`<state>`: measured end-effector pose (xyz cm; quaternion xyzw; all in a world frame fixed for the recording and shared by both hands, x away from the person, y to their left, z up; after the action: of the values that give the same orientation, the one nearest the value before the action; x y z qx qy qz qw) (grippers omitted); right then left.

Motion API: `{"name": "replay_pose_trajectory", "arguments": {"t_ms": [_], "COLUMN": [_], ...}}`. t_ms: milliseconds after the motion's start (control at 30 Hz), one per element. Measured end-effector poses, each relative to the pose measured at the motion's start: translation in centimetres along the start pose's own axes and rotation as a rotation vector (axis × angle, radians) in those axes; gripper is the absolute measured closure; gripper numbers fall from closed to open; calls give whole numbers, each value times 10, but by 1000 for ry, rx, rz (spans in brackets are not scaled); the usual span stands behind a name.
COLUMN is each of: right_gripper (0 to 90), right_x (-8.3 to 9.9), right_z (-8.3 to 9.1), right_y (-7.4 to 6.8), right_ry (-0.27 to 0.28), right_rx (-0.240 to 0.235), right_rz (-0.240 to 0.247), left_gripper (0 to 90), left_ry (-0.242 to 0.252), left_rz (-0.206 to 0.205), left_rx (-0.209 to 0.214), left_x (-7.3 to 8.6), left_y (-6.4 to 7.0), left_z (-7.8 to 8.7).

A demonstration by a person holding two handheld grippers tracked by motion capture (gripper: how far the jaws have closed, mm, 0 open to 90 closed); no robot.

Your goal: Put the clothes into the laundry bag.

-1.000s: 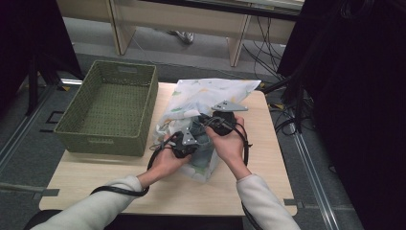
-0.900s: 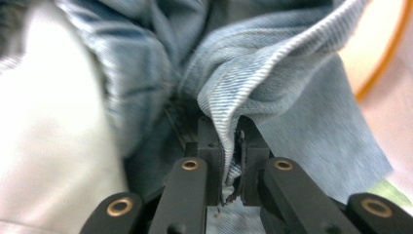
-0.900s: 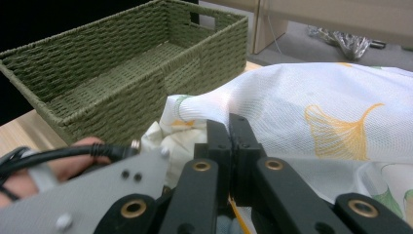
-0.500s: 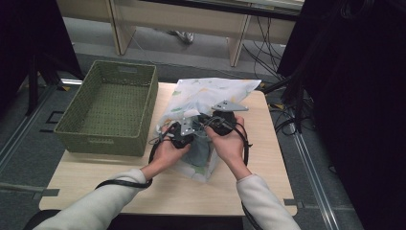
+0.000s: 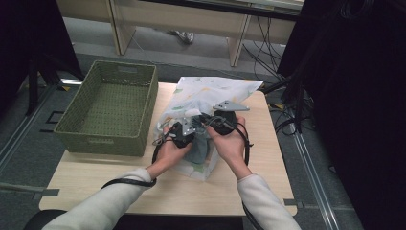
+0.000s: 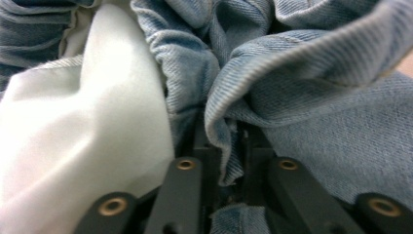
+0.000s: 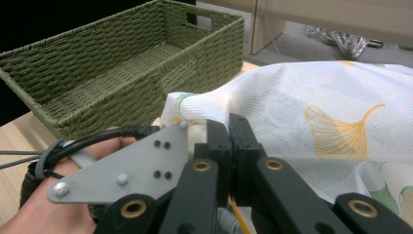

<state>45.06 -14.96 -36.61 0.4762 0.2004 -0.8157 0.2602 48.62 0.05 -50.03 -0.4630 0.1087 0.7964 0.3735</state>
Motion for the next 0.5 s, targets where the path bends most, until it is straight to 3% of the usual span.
{"name": "replay_pose_trajectory", "arguments": {"t_ms": [67,167,233,367,500], "right_gripper": [900,900,900,900,900], "right_x": [0,0,0,0,0], "right_z": [0,1,0,0,1], "right_y": [0,1,1,0,0], "right_ry": [-1,-1,-5,-4,-3], "right_rx": [1,3,2,3,3], "right_rz": [-2,2,-9,-2,0], "left_gripper": [682,479,400,340,348], "left_ry": [7,30,35,38,23], "left_rz": [-18,-45,-87,-141,-209], "left_rx": [16,41,53,86,96], "left_x": [0,0,-1,-2,6], "left_y": [2,7,10,13,16], "left_z": [4,13,22,42,61]}}
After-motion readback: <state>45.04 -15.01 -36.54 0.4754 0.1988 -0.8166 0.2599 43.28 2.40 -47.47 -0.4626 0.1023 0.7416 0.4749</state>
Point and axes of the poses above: each handheld gripper's, and its own axes: z roughly backward along the jaws, x roughly out of its underside, y roughly to its right, the point moved 1 cm from there along -z, roughly forward along the jaws, and after that the axes turned 2 degrees about -z, right-handed, at the moved point
